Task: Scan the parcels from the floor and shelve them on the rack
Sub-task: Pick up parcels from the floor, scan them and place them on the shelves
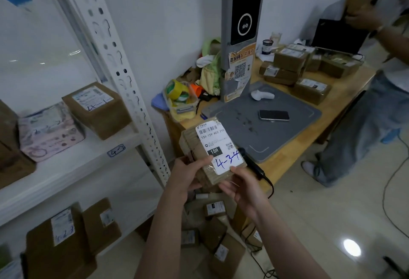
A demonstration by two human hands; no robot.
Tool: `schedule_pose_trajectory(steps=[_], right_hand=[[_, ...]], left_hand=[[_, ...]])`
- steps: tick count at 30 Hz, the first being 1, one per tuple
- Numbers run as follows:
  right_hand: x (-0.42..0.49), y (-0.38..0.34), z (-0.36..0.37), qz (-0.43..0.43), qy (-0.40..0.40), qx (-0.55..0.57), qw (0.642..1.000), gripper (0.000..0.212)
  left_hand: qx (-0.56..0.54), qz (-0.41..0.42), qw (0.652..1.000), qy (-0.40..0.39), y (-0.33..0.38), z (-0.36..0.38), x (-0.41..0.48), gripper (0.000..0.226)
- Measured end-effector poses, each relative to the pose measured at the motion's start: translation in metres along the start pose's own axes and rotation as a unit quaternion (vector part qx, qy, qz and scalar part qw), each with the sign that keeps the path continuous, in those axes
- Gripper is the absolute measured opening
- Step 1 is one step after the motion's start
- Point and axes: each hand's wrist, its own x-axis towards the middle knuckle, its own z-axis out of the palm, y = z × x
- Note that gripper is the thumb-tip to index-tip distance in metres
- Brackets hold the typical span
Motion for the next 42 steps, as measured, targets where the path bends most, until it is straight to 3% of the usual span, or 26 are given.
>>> schedule_pose_trajectory(steps=[4, 10, 13, 18, 22, 26, 31, 33, 36, 38, 39, 42], right_hand=[[0.023, 0.01, 0.014, -0.008, 0.012, 0.008, 1.0, 0.046], [0.047, 0.011, 0.024, -0.047, 0.063, -0.021, 0.997, 0.042], [0.063, 0.008, 0.01, -0.058, 0.121, -0.031, 0.99, 0.037], [0.1, -0.001, -0.041, -0.103, 0.259, -0.177, 0.944, 0.035], [0.128, -0.005, -0.07, -0.107, 0.313, -0.325, 0.886, 0.036], [0.159, -0.009, -0.087, -0.048, 0.273, -0.486, 0.829, 0.038], [0.193, -0.01, -0.103, 0.032, 0.204, -0.591, 0.779, 0.029], [0.202, -0.008, -0.108, 0.053, 0.188, -0.622, 0.758, 0.025], [0.212, -0.008, -0.111, 0.05, 0.158, -0.659, 0.734, 0.02], [0.214, -0.009, -0.105, 0.024, 0.137, -0.666, 0.732, 0.02], [0.214, -0.008, -0.101, 0.003, 0.131, -0.657, 0.743, 0.022], [0.199, -0.013, -0.075, -0.063, 0.118, -0.588, 0.798, 0.028]], left_hand=[[-0.016, 0.001, 1.0, 0.02, -0.001, -0.014, 0.023, 0.094], [-0.047, -0.008, 0.998, 0.027, 0.003, -0.029, 0.036, 0.071], [-0.048, -0.017, 0.998, 0.034, 0.003, -0.037, 0.041, 0.084], [-0.042, -0.026, 0.998, 0.038, -0.003, -0.04, 0.051, 0.097], [-0.043, -0.036, 0.996, 0.064, -0.003, -0.037, 0.056, 0.074], [-0.043, -0.028, 0.995, 0.085, 0.007, -0.029, 0.057, 0.052], [-0.083, -0.013, 0.987, 0.135, 0.01, -0.022, 0.058, 0.044], [-0.096, -0.018, 0.982, 0.16, 0.004, -0.024, 0.06, 0.055], [-0.107, -0.034, 0.974, 0.195, -0.001, -0.026, 0.061, 0.1], [-0.109, -0.041, 0.971, 0.209, -0.007, -0.027, 0.062, 0.115], [-0.112, -0.043, 0.969, 0.215, -0.008, -0.027, 0.062, 0.112], [-0.121, -0.047, 0.962, 0.239, -0.009, -0.026, 0.061, 0.074]])
